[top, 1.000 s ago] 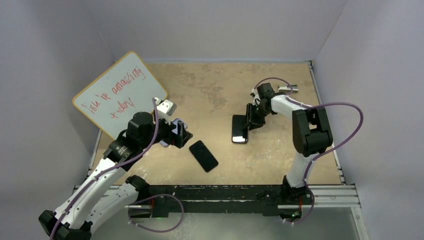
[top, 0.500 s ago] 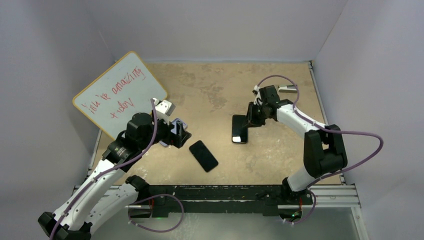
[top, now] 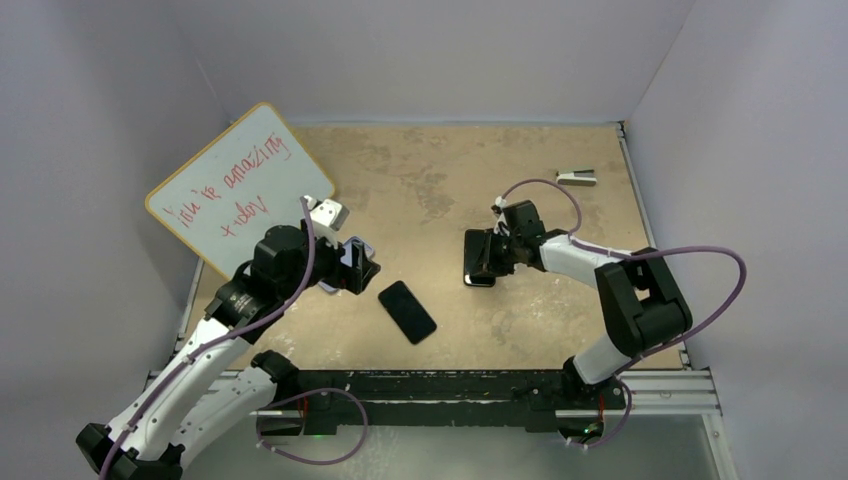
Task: Put the phone into the phone case
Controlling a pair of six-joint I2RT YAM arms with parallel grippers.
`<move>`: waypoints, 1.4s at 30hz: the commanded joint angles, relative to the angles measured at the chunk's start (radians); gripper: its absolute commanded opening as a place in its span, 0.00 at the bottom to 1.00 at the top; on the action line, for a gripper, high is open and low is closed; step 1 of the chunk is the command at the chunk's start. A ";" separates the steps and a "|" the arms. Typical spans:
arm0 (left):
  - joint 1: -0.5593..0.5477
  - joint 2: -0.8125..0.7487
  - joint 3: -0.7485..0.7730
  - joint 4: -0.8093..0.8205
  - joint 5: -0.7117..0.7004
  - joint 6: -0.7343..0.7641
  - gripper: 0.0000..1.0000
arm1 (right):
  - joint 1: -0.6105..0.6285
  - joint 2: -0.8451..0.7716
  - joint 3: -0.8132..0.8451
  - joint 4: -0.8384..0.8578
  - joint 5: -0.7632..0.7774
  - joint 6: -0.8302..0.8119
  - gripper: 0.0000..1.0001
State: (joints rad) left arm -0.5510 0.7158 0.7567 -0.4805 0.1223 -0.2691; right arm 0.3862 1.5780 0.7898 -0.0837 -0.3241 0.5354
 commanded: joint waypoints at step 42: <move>-0.001 -0.240 0.051 -0.061 -0.436 -0.066 0.92 | 0.794 0.147 0.329 -0.088 0.652 0.035 0.99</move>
State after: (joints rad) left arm -0.5510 0.4877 0.7746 -0.5488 -0.2707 -0.3176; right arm 1.1561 1.6707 1.0573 -0.1375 0.2462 0.5961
